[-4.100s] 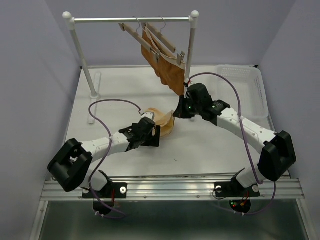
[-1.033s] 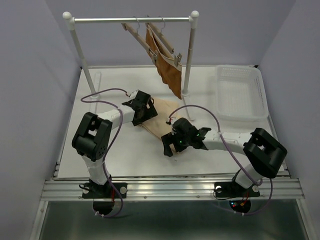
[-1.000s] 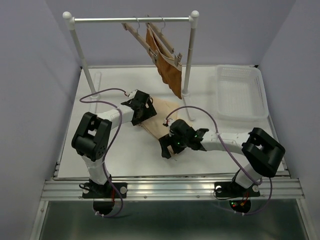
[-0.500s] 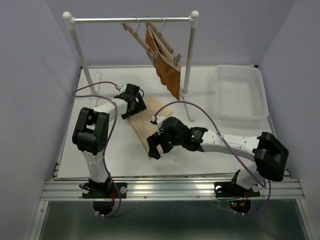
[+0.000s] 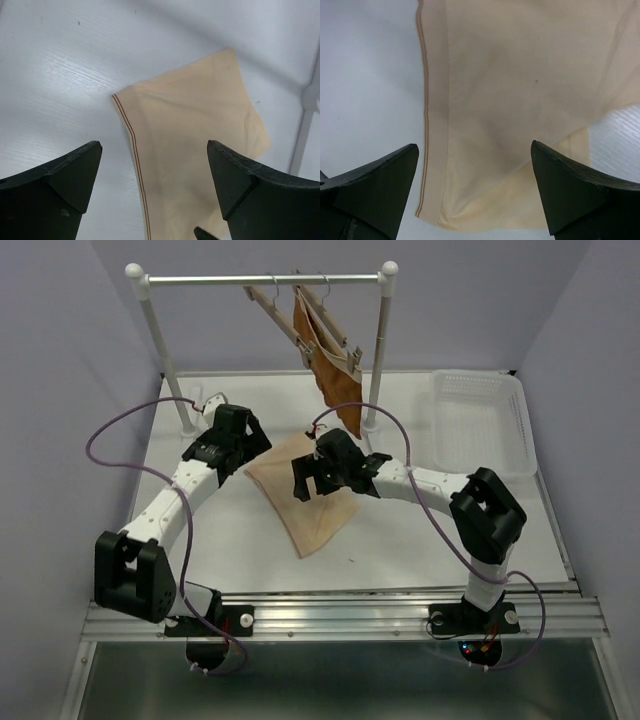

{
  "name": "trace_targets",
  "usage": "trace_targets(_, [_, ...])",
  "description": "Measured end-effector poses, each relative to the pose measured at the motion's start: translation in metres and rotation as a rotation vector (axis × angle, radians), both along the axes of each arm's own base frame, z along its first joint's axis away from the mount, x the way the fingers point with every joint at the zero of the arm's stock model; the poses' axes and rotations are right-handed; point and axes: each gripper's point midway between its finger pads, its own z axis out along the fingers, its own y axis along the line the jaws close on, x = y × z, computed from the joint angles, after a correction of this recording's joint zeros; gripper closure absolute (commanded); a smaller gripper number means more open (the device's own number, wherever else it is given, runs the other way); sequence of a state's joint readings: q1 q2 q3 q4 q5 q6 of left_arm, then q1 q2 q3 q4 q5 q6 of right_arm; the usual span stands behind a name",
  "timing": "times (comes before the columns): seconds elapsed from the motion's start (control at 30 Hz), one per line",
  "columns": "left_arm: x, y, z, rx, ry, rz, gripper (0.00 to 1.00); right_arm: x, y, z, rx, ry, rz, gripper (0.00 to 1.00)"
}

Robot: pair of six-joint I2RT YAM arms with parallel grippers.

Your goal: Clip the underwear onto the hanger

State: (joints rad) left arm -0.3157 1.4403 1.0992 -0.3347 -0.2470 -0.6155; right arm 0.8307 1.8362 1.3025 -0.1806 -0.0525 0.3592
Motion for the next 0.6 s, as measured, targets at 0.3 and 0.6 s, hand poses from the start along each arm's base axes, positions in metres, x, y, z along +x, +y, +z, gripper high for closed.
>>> trace_targets(0.3, [-0.032, -0.001, -0.02, -0.1, -0.002, -0.017, 0.01, -0.023, -0.043, -0.054, -0.075, 0.123, -0.078, 0.0])
trace_targets(0.6, [0.011, -0.052, -0.057, -0.162, 0.043, -0.151, 0.01, -0.035, -0.049, -0.064, -0.025, 0.146, -0.106, 0.0])
